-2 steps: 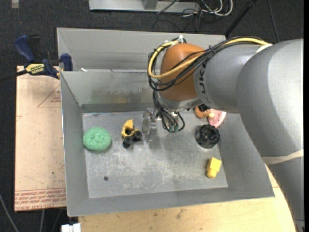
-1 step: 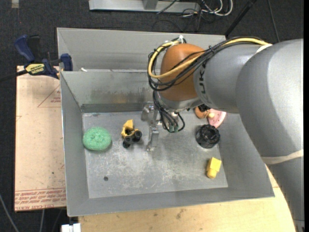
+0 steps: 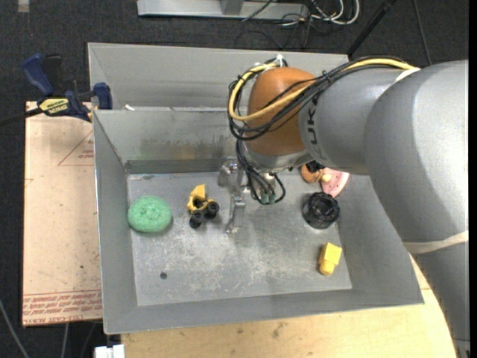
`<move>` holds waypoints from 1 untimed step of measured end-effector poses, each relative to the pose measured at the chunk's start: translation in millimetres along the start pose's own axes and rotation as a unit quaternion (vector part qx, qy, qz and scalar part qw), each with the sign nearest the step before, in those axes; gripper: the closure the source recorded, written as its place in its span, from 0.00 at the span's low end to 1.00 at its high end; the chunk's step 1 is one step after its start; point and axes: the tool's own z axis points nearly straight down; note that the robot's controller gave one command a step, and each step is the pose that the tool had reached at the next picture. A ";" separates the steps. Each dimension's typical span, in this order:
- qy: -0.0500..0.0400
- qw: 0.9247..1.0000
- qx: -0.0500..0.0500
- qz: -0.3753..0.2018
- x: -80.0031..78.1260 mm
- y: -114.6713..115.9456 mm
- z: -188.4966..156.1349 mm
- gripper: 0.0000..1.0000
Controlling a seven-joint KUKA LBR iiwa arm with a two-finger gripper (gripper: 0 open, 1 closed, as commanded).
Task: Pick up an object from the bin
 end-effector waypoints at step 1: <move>-0.001 1.000 0.001 -0.023 -1.0 48.6 -0.1 0.00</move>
Offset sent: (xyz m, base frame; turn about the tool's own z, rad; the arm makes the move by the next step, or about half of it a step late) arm -0.0056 0.0651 -0.0003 -0.0678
